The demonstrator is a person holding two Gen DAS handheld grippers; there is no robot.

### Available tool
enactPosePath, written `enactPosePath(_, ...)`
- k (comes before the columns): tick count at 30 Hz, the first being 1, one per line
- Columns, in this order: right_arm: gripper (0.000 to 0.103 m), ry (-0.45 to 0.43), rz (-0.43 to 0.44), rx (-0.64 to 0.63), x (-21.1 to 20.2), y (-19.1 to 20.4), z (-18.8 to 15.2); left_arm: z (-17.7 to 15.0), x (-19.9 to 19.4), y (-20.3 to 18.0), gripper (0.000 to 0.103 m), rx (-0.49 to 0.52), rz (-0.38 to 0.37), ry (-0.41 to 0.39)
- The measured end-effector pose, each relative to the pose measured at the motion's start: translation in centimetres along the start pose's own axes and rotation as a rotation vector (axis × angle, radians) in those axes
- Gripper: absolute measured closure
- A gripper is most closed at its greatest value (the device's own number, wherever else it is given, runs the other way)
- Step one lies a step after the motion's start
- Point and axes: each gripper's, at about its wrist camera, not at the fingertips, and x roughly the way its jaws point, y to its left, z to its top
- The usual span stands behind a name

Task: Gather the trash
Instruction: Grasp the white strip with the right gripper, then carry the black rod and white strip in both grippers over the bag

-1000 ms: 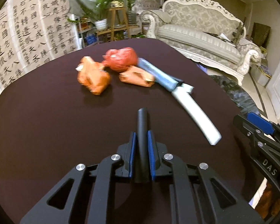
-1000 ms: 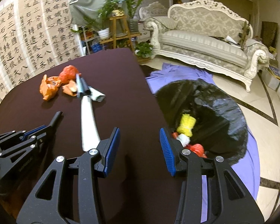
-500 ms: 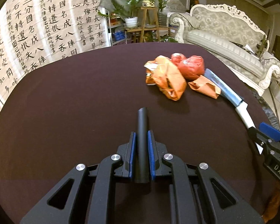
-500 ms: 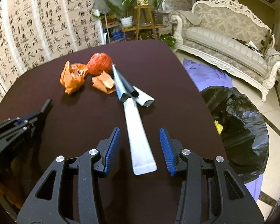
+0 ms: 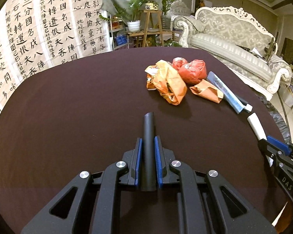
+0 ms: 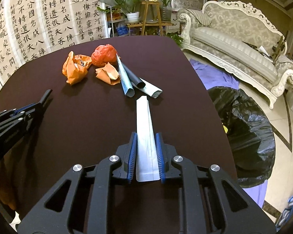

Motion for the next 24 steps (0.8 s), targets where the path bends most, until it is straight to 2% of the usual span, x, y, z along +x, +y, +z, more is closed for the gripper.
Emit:
enactPosePath(9, 0.084, -0.070, -0.047, 0.085, -2.5, -3.5, -0.6, 0.5, -1.4, -2.5, 0.089, 0.036, -0.062, -0.041)
enactPosePath(24, 0.084, -0.147, -0.225, 0.215, -4.1, -12.1, -0.5, 3.1, -1.6, -13.0, 0.089, 0.180, -0.221, -0.123)
